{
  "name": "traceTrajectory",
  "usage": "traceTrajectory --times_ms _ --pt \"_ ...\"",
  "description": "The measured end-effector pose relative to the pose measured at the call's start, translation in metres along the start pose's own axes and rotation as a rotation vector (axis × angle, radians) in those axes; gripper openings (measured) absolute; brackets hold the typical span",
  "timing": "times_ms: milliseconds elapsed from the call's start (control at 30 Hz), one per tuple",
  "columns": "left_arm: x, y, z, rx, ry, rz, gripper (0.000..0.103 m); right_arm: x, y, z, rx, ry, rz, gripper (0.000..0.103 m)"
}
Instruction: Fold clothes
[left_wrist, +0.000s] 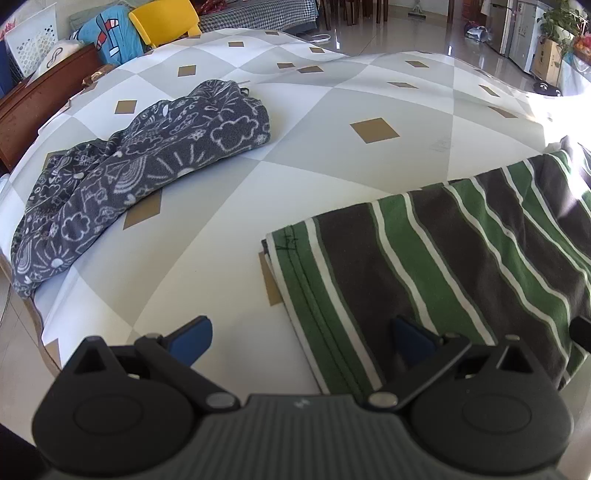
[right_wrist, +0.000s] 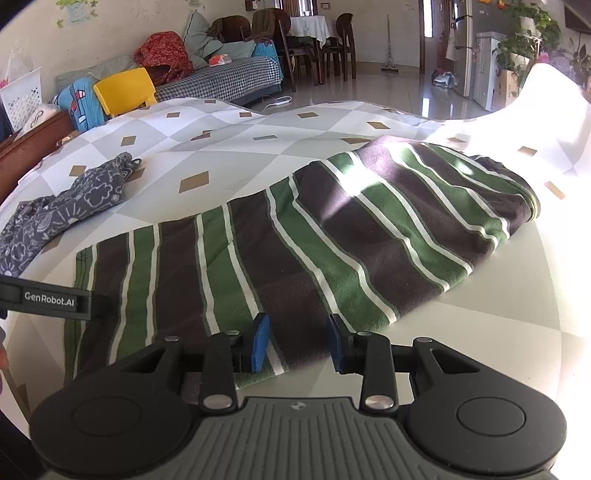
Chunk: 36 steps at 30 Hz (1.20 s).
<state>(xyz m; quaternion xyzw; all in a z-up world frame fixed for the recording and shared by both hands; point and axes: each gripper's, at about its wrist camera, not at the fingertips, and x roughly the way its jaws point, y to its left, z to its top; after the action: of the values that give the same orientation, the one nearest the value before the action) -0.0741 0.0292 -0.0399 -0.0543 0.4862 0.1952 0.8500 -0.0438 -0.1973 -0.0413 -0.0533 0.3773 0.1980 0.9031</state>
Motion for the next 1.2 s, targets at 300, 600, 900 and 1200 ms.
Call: traceTrajectory --times_ms 300,600,900,1200 --pt "-0.011 -0.02 0.002 0.024 -0.054 0.03 0.103 -0.002 0.0 -0.001 0.008 0.027 -0.021 0.033" --pt "-0.019 -0.064 -0.003 0.116 -0.074 -0.097 0.103 -0.007 -0.024 0.017 0.156 0.062 0.001 0.034" --pt "-0.011 -0.08 -0.007 0.152 -0.049 -0.131 0.103 0.005 -0.044 0.042 0.136 0.046 -0.027 0.034" --pt "-0.007 -0.073 -0.008 0.134 -0.052 -0.157 0.103 0.027 -0.08 0.069 0.168 0.001 -0.095 0.035"
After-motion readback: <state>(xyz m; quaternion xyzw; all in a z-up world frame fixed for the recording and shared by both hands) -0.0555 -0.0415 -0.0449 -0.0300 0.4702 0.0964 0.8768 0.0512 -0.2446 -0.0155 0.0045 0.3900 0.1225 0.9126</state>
